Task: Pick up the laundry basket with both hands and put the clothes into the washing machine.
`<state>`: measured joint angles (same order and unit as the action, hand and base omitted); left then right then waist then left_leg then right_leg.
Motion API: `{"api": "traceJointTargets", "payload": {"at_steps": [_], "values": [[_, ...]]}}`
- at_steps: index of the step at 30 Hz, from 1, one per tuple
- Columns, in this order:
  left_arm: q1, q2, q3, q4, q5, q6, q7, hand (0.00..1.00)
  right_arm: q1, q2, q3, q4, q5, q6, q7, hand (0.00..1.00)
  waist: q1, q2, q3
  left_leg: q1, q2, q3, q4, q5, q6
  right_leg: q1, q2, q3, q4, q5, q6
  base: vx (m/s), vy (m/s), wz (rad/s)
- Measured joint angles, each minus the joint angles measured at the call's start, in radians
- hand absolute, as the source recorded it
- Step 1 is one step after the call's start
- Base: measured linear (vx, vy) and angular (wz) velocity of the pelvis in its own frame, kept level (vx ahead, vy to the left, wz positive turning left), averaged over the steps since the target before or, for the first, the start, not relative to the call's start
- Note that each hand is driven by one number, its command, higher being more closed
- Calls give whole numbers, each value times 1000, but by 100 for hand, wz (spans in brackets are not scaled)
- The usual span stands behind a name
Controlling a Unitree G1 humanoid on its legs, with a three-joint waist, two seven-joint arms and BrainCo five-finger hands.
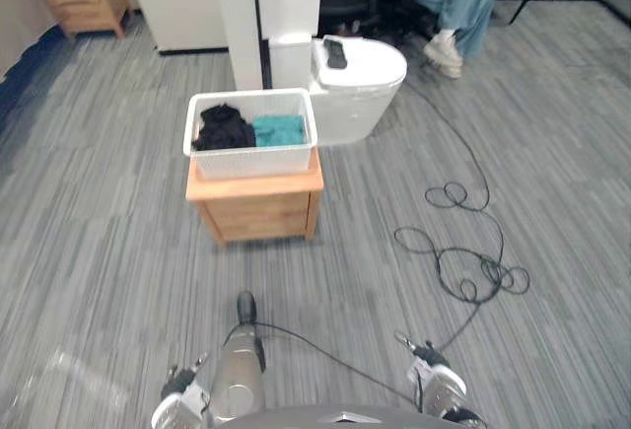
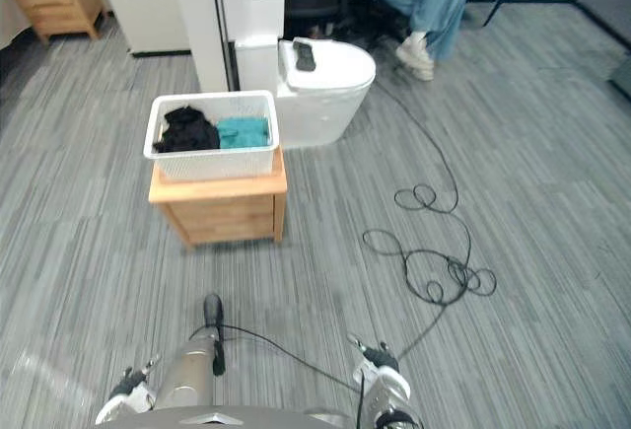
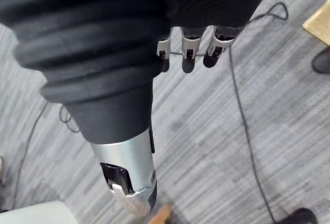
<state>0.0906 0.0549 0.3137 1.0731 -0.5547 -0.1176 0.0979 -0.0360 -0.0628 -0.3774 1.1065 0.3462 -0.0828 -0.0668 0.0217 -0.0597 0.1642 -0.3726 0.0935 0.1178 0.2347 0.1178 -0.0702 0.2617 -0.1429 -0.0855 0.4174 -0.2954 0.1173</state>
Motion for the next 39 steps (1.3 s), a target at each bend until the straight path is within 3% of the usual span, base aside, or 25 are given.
{"api": "traceJointTargets", "payload": {"at_steps": [1,2,3,4,5,6,7,9,10,11,12,13,14,17,21,23,25,26,27,31,32,33,34,35,39], "values": [[-6,28,-6,3,29,3,1,0,21,24,-13,21,0,3,1,0,-11,-46,-7,25,-51,18,12,-24,47,-74,-60,1,191,86,-7,694,255,42],[-22,38,-13,6,48,5,4,0,41,44,-28,33,-1,7,1,0,-25,-59,-3,71,-86,12,12,-55,69,-138,-96,6,358,231,17,839,276,45],[-28,40,-25,5,52,10,3,0,47,51,-30,54,-5,23,4,0,-29,-54,2,140,-97,8,3,-82,82,-200,-108,3,513,232,32,559,174,30],[-29,40,-26,5,53,10,3,0,47,51,-29,54,-6,24,4,0,-30,-52,3,147,-98,7,2,-84,83,-204,-109,1,520,229,31,504,158,1],[-30,36,-50,1,62,14,3,0,49,50,-33,44,-10,23,16,0,-34,-24,22,243,-97,7,-32,-104,87,-237,-126,-52,595,177,15,444,137,-17],[-40,35,-91,-7,69,15,3,0,49,38,-16,14,-34,21,24,0,-34,-5,31,359,-92,18,-103,-113,84,-268,-149,-138,584,100,-9,621,176,-22],[-43,36,-105,-12,69,15,3,0,50,34,-8,8,-39,20,24,0,-34,7,33,399,-88,20,-133,-114,83,-289,-150,-172,547,69,-20,462,102,-16],[-73,42,-146,-43,69,8,-2,0,44,34,4,-14,-39,20,27,0,-49,14,30,464,-72,19,-185,-123,69,-355,-113,-227,236,17,-12,374,-33,11],[-77,45,-153,-47,69,5,-7,0,44,35,5,-14,-39,21,29,0,-52,10,28,464,-70,22,-188,-129,61,-366,-103,-232,126,34,-10,325,-123,24],[-78,50,-164,-59,69,3,-18,0,44,37,13,-16,-39,21,33,0,-58,-3,21,472,-73,24,-189,-149,46,-371,-91,-229,-84,149,-33,252,-172,15],[-70,54,-167,-59,69,3,-18,0,60,44,14,-14,-40,21,34,0,-54,-38,8,486,-93,27,-188,-171,28,-393,-99,-196,-166,328,-44,267,-216,9],[-69,52,-165,-51,69,3,-18,0,61,40,16,-10,-40,22,34,0,-54,-45,4,499,-87,24,-183,-183,18,-394,-99,-187,-144,313,-37,261,-261,-3],[-56,30,-168,-43,71,5,-18,0,58,27,21,-13,-41,20,34,0,-53,-5,-11,493,-49,22,-179,-195,0,-378,-65,-200,-166,304,-42,197,-221,0],[-52,-19,-168,-19,86,10,-19,0,60,-6,21,-12,-61,21,34,0,-61,62,-31,473,18,-13,-184,-203,-28,-310,17,-265,-314,327,-62,246,-226,26],[-39,-15,-143,0,86,10,-16,0,60,-6,32,-13,-78,20,34,0,-55,58,-30,470,47,-22,-132,-209,-48,-260,49,-301,-351,299,-66,169,-120,32],[-39,-4,-119,-5,85,8,-14,0,58,-6,65,-28,-78,18,34,0,-50,37,-24,377,38,-23,55,-219,-62,-246,27,-317,-341,276,-72,58,-45,29],[-40,1,-116,-15,76,7,-6,0,58,-13,91,-31,-78,16,34,0,-45,45,-9,297,43,-38,250,-216,-66,-217,21,-328,-334,272,-71,70,-44,15],[-28,-3,-111,-26,49,6,4,0,59,-19,93,-31,-78,16,33,0,-39,55,7,273,46,-43,323,-198,-92,-192,12,-328,-331,269,-70,76,6,2],[-20,-7,-100,-39,35,5,6,0,56,-21,93,-41,-78,16,31,0,-35,45,8,276,47,-38,321,-190,-97,-190,-3,-327,-338,267,-70,56,20,-2],[-14,-14,-61,-127,-7,-3,30,0,66,-25,90,-252,-77,17,-8,0,-67,72,5,294,126,11,127,-241,-61,-242,-11,-301,-333,264,-47,35,112,-13],[-1,-18,-44,-202,-8,-7,39,0,66,-30,90,-370,-77,12,-15,0,-63,83,-1,313,134,11,15,-198,-90,-292,-15,-265,-301,268,-29,14,258,-69],[7,-18,-37,-261,1,-13,45,0,73,-33,90,-484,-78,-1,-28,0,-70,106,-11,331,140,18,-60,-132,-91,-321,-19,-247,-273,265,-12,26,302,-61],[11,-16,-36,-291,7,-14,48,0,80,-42,88,-535,-78,-4,-33,0,-79,114,-15,347,141,29,-81,-147,-100,-326,-22,-245,-265,268,-7,61,355,-16],[22,-1,-36,-360,12,-14,49,0,100,-38,85,-635,-80,-7,-45,0,-91,103,-26,381,117,51,-142,-165,-98,-327,-48,-241,-262,273,13,77,290,4],[39,69,-12,-583,29,-31,38,0,107,-15,105,-839,-174,-23,-46,0,-85,33,-56,416,19,107,-209,-144,-68,-321,-116,-195,-338,342,51,74,241,-19]]}}
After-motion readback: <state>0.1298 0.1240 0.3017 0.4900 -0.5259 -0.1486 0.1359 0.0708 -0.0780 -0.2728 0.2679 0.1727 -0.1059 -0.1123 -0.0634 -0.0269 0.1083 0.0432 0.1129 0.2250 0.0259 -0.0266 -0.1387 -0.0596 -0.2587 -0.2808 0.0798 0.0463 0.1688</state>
